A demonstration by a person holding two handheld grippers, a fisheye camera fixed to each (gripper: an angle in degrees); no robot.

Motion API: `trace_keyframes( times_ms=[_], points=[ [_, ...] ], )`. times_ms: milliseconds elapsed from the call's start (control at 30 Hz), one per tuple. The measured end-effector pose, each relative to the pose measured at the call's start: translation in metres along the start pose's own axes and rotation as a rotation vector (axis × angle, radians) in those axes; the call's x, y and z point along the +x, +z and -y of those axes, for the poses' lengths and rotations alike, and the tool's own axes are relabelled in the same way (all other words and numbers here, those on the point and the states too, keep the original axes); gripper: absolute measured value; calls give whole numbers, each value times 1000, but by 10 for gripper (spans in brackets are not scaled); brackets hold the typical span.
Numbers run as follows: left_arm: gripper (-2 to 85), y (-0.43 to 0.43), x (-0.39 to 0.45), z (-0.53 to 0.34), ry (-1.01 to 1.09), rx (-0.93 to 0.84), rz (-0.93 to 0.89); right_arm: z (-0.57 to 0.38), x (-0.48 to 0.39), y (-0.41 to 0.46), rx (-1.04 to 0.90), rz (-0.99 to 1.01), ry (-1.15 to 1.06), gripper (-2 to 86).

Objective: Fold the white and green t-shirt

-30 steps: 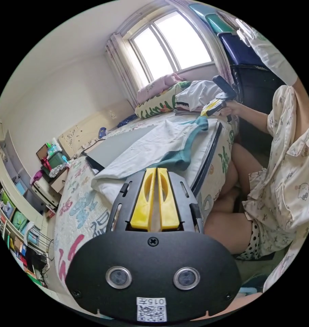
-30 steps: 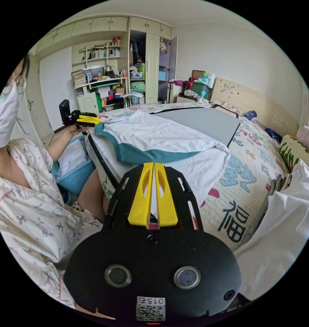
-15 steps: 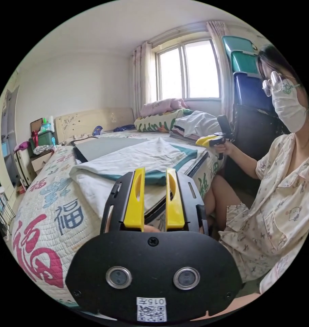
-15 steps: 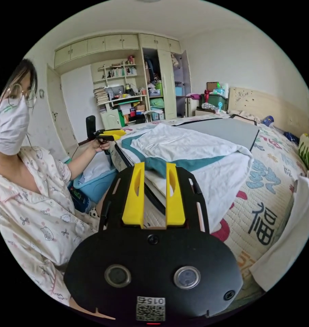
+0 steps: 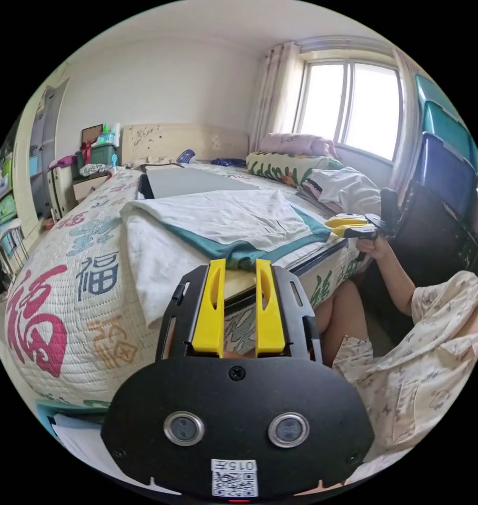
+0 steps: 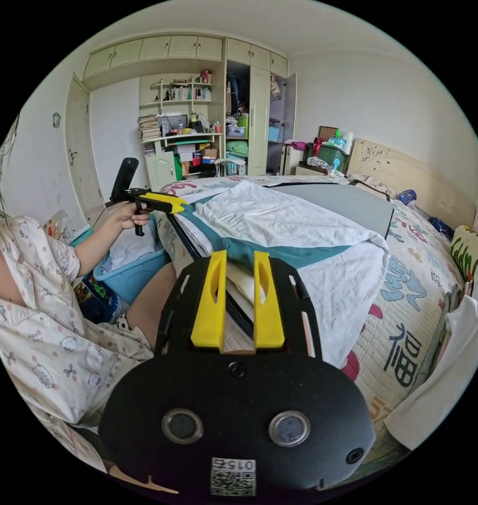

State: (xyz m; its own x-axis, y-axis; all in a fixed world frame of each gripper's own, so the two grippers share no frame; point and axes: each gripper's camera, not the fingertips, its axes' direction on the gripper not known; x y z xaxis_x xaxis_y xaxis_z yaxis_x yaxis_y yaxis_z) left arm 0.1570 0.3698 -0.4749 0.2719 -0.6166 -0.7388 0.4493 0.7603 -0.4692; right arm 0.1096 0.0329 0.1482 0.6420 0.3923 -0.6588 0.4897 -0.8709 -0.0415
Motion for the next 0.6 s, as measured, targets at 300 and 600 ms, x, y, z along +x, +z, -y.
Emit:
trace_keyframes(
  times_ms=[300,600],
  points=[
    [52,-18,-6,45,-126,14,-100,24,31,2,-37,83,64,62],
    [34,-61,1,84,-127,42,-166,58,35,-45,-54,41,51,-6]
  ],
)
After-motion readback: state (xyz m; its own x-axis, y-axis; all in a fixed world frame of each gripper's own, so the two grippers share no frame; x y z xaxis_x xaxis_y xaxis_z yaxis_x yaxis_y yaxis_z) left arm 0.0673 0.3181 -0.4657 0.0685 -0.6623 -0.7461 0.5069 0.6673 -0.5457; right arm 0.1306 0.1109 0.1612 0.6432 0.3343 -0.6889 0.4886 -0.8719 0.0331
